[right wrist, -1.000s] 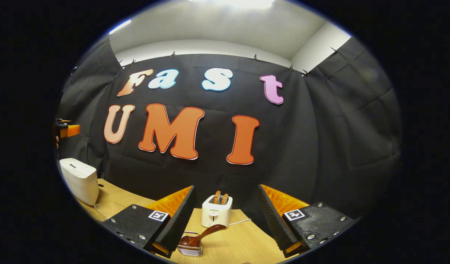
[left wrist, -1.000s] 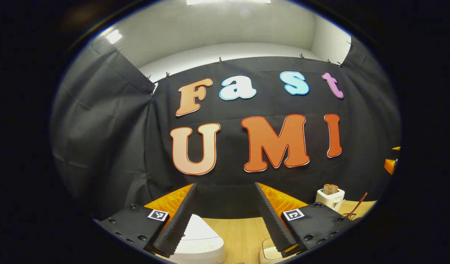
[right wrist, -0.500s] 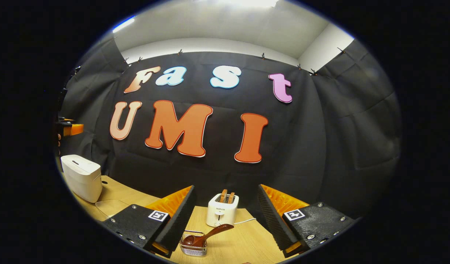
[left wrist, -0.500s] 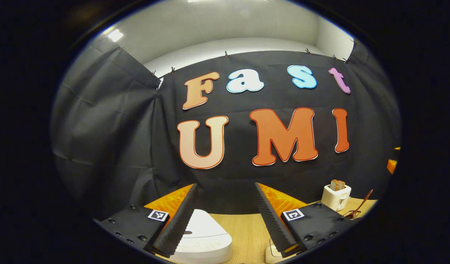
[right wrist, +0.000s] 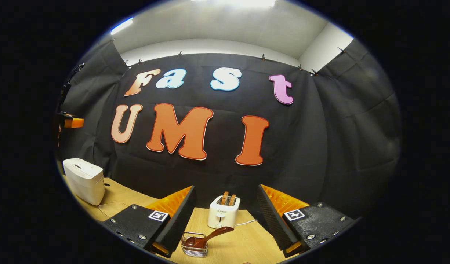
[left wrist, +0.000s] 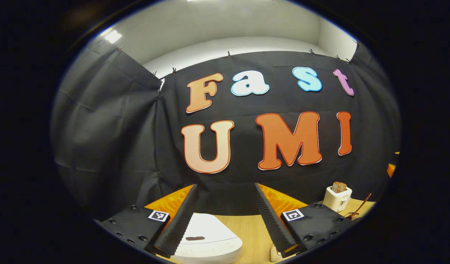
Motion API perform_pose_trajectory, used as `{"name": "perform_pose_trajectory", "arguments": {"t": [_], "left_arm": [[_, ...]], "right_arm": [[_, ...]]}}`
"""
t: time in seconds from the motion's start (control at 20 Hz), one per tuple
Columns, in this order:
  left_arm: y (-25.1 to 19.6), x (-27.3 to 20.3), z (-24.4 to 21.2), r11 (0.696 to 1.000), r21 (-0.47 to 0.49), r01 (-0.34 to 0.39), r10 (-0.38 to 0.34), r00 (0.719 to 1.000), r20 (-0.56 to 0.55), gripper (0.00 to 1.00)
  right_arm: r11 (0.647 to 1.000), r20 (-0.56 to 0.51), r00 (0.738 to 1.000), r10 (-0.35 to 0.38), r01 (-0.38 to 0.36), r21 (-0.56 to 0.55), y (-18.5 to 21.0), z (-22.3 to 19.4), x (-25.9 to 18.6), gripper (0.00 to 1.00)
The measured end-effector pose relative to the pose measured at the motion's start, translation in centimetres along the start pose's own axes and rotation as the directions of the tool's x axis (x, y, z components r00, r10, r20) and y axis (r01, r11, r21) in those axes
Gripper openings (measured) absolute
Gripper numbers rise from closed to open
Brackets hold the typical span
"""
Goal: Close the left gripper, press the button to open the rice cooker; take a wooden spoon from the chopstick holder with the right hand, scoop a spoonful of rice and pour it into the rice cooker, then put the wooden spoon back into the chopstick holder.
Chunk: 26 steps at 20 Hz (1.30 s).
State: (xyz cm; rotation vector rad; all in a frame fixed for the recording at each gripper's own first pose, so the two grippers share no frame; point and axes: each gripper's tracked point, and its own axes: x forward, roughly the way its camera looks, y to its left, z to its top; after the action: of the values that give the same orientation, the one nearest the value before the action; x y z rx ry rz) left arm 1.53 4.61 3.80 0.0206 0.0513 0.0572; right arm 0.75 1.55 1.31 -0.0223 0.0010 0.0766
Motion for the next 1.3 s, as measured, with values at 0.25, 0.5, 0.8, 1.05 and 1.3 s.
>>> {"name": "perform_pose_trajectory", "arguments": {"t": [0.25, 0.5, 0.8, 1.05, 1.3], "left_arm": [[1.0, 0.3, 2.7, 1.0, 0.019, -0.01, 0.01, 1.0, 0.003, 0.96], [0.4, 0.5, 1.0, 0.999, -0.049, 0.019, -0.021, 0.999, -0.036, 0.89], [3.6, 2.6, -4.4, 0.997, 0.016, -0.073, 0.075, 0.979, -0.19, 0.32], [3.8, 4.3, -8.9, 0.996, 0.055, -0.069, 0.083, 0.939, -0.333, 0.04], [4.7, 4.5, -12.3, 0.994, 0.061, -0.09, 0.108, 0.888, -0.447, 0.04]], "right_arm": [[1.0, 0.004, 1.0, 0.012, -0.012, -0.019, -0.1, 1.4, 0.0, 0.98], [0.999, -0.039, 0.999, 0.032, -0.032, 0.012, 0.3, -0.1, -0.2, 0.98], [0.999, -0.072, 0.997, 0.037, -0.039, -0.033, 1.2, -2.1, -0.2, 0.98], [0.998, -0.106, 0.993, 0.053, -0.055, -0.009, 1.6, -3.4, -0.1, 0.99], [0.999, -0.116, 0.993, 0.039, -0.042, -0.022, 1.1, -3.8, 0.5, 0.98]]}}
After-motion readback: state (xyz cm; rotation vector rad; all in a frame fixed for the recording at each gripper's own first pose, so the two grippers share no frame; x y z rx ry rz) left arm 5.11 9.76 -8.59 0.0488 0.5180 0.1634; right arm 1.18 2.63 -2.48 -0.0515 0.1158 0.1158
